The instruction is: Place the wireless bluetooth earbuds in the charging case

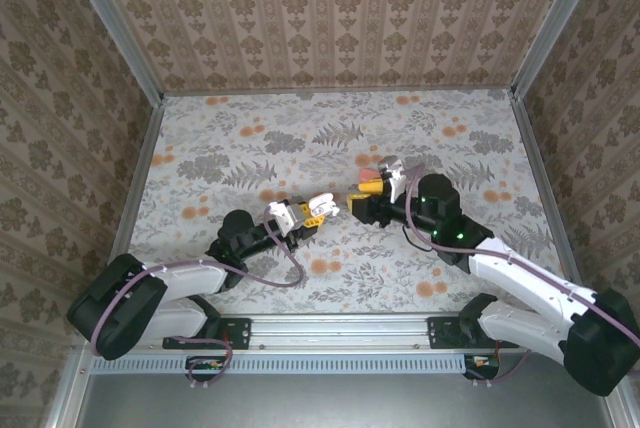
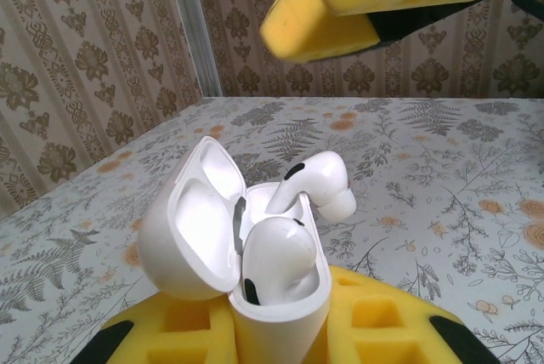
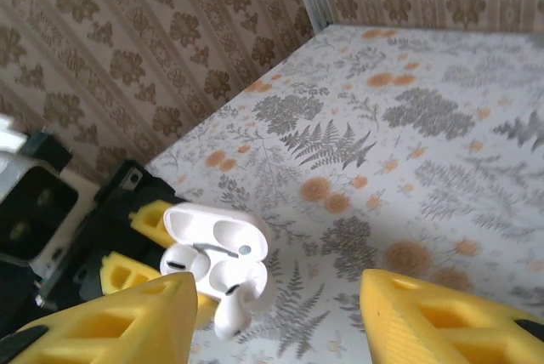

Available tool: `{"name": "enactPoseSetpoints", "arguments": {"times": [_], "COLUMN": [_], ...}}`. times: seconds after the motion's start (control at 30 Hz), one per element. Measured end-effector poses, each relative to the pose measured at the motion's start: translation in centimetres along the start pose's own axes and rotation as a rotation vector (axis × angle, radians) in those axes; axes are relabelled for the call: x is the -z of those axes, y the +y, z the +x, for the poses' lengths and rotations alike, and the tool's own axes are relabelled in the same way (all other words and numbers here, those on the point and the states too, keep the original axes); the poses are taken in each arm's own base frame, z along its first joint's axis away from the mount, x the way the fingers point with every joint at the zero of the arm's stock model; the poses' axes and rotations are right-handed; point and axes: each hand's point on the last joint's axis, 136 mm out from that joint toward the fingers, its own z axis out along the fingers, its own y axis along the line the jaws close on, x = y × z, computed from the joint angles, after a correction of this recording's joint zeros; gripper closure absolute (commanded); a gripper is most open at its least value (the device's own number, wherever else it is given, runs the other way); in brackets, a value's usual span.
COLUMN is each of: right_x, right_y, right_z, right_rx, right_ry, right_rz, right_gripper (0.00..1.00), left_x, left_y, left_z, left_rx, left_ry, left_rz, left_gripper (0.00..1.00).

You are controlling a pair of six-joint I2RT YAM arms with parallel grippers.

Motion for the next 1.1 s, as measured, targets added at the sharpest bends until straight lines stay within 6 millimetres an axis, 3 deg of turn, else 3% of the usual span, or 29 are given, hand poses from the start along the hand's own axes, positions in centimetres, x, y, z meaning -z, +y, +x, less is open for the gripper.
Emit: {"name": "enactPoseSetpoints", "arguments": {"times": [0.13,0.33,0.47,1.1], "right_x": [0.3,-1.0,-1.7,-3.3], "right_y": [-0.8,-2.0,-2.3,0.5], "right_z": [0.6,4.7,6.1,4.7], "right_rx": [0.11,0.177,0.168,0.195], "right_ry": [0.031,0.177,0.224,0.187], "right_rz": [0.011,0.0,-0.02,-0.131], "right_gripper": [0.48,0.48,0.48,0.48], "left_x": [0.0,0.0,0.1,0.2], "left_y": [0.0,0.0,0.0,0.1], "left_z": [0.0,-0.1,-0.5,-0.8], "left_rx": [0.004,0.003,-0.003,-0.005], "left_ry": [0.0,-0.003,-0.014,-0.018], "left_rz": [0.0,0.0,-0.002,-0.005], "left_gripper": [0.95,0.95,0.95,0.95]}}
